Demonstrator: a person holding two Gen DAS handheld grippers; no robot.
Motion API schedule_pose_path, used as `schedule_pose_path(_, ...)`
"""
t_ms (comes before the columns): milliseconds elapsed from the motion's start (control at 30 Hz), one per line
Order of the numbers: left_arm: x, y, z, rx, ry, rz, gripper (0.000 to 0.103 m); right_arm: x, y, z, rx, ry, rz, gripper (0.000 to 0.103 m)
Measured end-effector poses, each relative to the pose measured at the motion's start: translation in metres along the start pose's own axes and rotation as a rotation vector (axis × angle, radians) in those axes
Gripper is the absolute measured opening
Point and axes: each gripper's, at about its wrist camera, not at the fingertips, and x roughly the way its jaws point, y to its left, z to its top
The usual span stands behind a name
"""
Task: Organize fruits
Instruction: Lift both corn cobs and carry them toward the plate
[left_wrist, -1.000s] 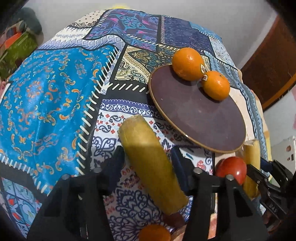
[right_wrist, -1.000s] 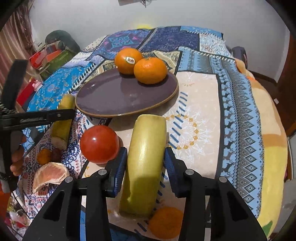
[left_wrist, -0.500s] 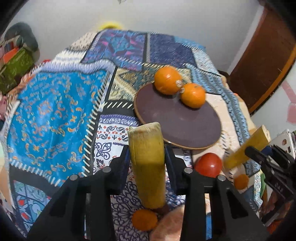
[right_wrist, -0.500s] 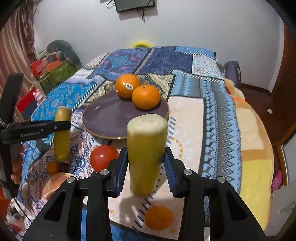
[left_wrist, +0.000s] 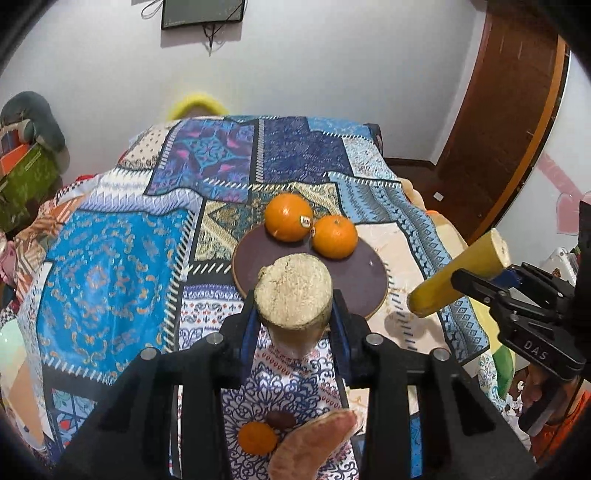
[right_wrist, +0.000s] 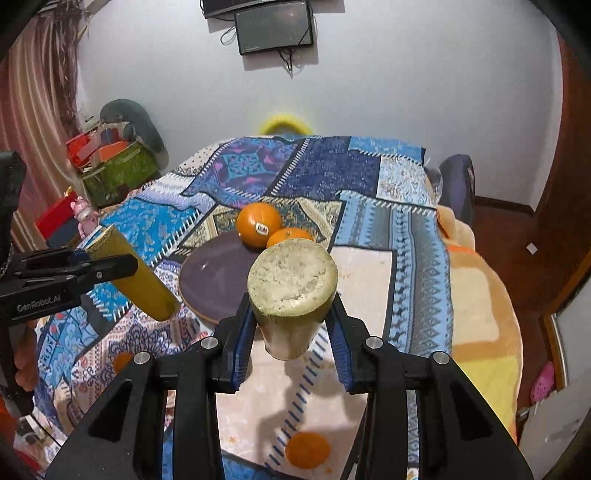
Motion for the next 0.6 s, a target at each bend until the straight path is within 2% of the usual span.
schedule_pose_path(267,0.019,-0.004,0.013,0.004,0.009,-0.030,0.036,0.020,-0.002,0.011,0.005,0.009,0.010,0.035)
schedule_pose_path(600,0.062,0.000,0.025,-0.006,0.051,-0.042,0.036,0.066,0.004,0.022,-0.038,0.075,0.011,0.035)
